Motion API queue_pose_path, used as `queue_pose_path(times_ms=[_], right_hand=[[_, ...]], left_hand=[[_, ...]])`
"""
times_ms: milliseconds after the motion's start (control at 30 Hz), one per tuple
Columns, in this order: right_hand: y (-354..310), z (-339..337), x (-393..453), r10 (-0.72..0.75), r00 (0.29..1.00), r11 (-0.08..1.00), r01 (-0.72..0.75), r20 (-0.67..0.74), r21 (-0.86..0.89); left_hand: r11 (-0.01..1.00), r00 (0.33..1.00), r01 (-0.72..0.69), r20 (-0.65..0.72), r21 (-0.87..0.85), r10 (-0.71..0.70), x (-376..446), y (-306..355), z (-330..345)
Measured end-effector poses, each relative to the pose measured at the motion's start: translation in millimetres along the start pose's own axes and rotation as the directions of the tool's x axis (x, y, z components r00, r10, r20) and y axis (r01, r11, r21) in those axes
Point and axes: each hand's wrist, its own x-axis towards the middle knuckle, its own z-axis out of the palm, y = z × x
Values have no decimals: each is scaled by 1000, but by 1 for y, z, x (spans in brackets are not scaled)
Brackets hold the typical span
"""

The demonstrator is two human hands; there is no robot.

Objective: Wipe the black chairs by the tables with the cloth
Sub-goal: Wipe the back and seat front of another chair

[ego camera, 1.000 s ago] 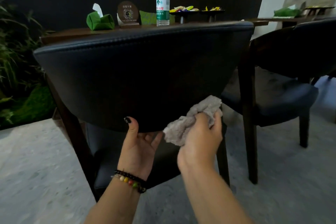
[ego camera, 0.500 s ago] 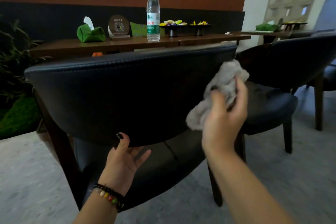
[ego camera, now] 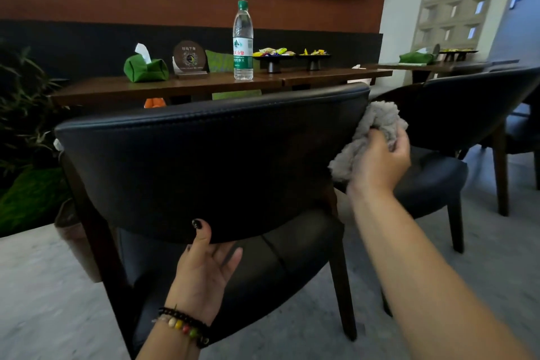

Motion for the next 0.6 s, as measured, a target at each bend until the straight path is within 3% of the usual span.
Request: queue_pose_path(times_ms=[167,300,433,600], right_hand=[[0,10,47,-48,983,998,40,180,49],[30,10,58,112,989,993,-108,98,-49],[60,-7,39,332,943,930,-322,31,-175],[68,-26,-9,374,926,923,-366,49,-117]], left_hand=[[1000,1000,-18,-19,1,18,-3,-1,3],[1000,1000,-26,-3,4,26,-5,-2,4],[999,1000,-31,-3,-27,31,-5,-4,4],[998,998,-55,1,-18,55,-4,-6,6]])
